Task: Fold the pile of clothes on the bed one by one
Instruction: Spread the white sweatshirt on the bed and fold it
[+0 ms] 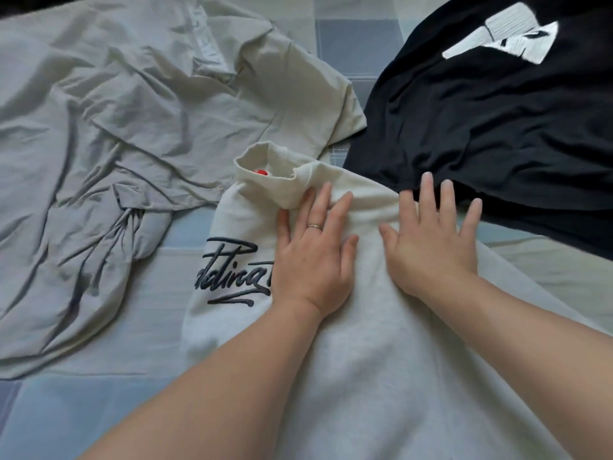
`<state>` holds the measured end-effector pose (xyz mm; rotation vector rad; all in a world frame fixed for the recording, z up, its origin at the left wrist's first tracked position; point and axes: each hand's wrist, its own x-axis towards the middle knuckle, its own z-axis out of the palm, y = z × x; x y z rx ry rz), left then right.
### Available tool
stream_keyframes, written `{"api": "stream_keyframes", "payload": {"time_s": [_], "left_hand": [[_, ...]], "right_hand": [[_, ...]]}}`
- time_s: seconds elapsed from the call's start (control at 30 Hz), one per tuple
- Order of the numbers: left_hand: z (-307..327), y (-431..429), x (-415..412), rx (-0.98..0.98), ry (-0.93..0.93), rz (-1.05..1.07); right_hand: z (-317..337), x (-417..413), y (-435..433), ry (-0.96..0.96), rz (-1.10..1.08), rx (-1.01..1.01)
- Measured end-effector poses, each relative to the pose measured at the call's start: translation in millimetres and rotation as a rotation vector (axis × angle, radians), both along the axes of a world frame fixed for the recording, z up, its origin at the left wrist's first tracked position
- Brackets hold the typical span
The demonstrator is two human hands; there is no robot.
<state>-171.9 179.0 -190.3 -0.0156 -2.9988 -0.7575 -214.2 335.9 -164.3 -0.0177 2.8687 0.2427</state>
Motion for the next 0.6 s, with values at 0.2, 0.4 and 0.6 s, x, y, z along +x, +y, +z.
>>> {"api": "stream_keyframes", "payload": {"time_s": [0.2,0.4,0.6], "left_hand": [[8,-52,-25,-0.071,0.165,-0.032],[2,-86,-81,-0.226,-0.105,-0.168],[-3,-74,-48,-0.207,-0.075,-0.069]], "right_hand": [[22,18,-35,0.28,0.015,-0.094],[-9,17,-47,-0.017,0.323,-0.251],[-11,1,-5,0.04,-0.066,-0.178]]}}
